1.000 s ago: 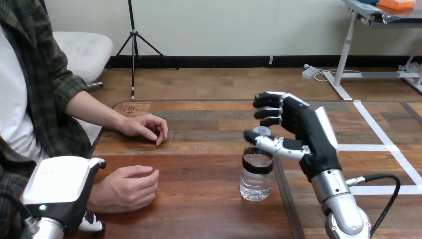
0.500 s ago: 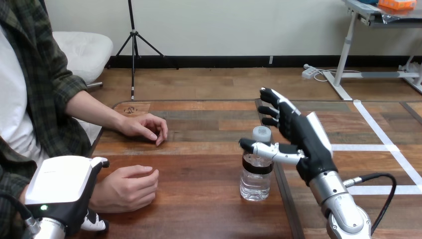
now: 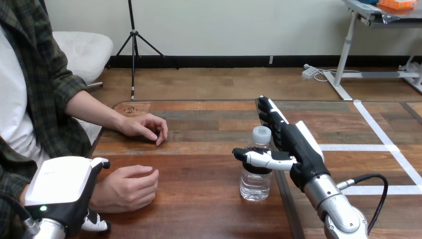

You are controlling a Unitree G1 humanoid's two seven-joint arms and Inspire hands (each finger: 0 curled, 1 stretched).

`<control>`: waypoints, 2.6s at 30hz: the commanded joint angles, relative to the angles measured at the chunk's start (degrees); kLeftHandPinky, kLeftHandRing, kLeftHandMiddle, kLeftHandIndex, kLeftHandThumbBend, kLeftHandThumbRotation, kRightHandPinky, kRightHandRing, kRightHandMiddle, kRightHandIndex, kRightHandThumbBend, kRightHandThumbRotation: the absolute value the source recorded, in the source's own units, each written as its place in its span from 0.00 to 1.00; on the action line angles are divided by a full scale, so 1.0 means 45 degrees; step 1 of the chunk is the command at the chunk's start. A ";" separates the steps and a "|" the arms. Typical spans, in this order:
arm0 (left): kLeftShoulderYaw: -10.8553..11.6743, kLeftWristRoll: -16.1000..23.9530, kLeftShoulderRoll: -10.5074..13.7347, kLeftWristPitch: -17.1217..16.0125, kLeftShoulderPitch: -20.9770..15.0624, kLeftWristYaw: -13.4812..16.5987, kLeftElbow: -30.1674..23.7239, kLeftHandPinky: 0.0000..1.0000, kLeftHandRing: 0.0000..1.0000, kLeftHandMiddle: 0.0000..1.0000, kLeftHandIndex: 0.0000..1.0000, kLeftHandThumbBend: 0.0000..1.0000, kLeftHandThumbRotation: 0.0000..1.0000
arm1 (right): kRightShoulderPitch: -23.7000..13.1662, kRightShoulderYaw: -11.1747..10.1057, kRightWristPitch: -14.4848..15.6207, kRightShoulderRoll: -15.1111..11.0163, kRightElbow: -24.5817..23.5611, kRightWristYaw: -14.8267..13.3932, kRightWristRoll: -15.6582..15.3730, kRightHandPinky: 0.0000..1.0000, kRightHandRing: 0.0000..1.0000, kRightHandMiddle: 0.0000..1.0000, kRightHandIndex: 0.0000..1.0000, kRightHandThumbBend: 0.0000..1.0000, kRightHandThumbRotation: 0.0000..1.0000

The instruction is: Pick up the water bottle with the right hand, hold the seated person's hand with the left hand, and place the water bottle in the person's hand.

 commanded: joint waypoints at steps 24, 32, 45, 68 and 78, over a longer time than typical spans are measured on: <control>-0.0026 -0.0142 0.0490 -0.0259 -0.0213 0.0432 -0.0325 0.76 0.79 0.80 0.78 0.90 0.09 | -0.0889 0.0447 0.0535 -0.0039 0.0545 -0.0372 -0.0361 1.00 1.00 1.00 1.00 0.86 0.17; -0.0009 -0.0148 0.0493 -0.0290 -0.0151 0.0504 -0.0383 0.76 0.78 0.79 0.78 0.90 0.09 | -0.1048 0.0391 0.0287 0.0106 0.1148 -0.0470 -0.0286 1.00 1.00 1.00 1.00 0.85 0.16; 0.0016 -0.0360 0.0478 -0.0279 -0.0103 0.0391 -0.0493 0.77 0.78 0.79 0.78 0.88 0.09 | -0.1255 0.0382 -0.0082 0.0308 0.1984 -0.0928 -0.0340 1.00 0.97 0.99 0.98 0.82 0.10; 0.0024 -0.0522 0.0540 -0.0487 -0.0052 0.0582 -0.0512 0.76 0.78 0.79 0.78 0.88 0.10 | -0.1503 0.0130 0.0113 0.0861 0.2890 -0.1531 -0.0040 0.82 0.81 0.83 0.83 0.76 0.00; 0.0007 -0.0621 0.0585 -0.0561 -0.0027 0.0683 -0.0485 0.77 0.78 0.79 0.78 0.88 0.10 | -0.1652 0.0011 0.0170 0.1145 0.3157 -0.1938 0.0041 0.68 0.66 0.71 0.74 0.73 0.00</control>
